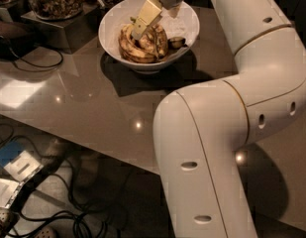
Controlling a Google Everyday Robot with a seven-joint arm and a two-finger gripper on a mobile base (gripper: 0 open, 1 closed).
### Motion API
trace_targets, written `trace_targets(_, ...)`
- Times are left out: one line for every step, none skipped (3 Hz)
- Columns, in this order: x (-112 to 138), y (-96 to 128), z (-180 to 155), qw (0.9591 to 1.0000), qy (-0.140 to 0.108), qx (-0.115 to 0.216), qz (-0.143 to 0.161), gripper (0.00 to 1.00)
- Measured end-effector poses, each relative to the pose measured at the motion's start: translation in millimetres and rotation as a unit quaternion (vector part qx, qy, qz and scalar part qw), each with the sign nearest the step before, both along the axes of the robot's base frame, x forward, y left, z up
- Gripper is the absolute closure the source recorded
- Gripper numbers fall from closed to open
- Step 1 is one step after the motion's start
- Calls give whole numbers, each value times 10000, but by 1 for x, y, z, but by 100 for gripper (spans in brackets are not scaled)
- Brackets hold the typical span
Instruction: Pick banana from white bowl
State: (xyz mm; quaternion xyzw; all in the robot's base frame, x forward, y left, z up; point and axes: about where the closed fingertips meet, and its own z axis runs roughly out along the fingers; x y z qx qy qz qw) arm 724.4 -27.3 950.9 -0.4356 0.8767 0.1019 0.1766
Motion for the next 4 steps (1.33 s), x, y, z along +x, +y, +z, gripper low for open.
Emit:
trace_targets(3, -2, -8, 9999, 101, 20, -117, 10)
trace_targets(5, -3, -16, 9997, 182, 0, -181, 19)
trace_targets(7, -2, -22, 9995, 246, -37, -205, 17)
trace_targets(8, -2, -26, 9993, 283, -82, -209, 17)
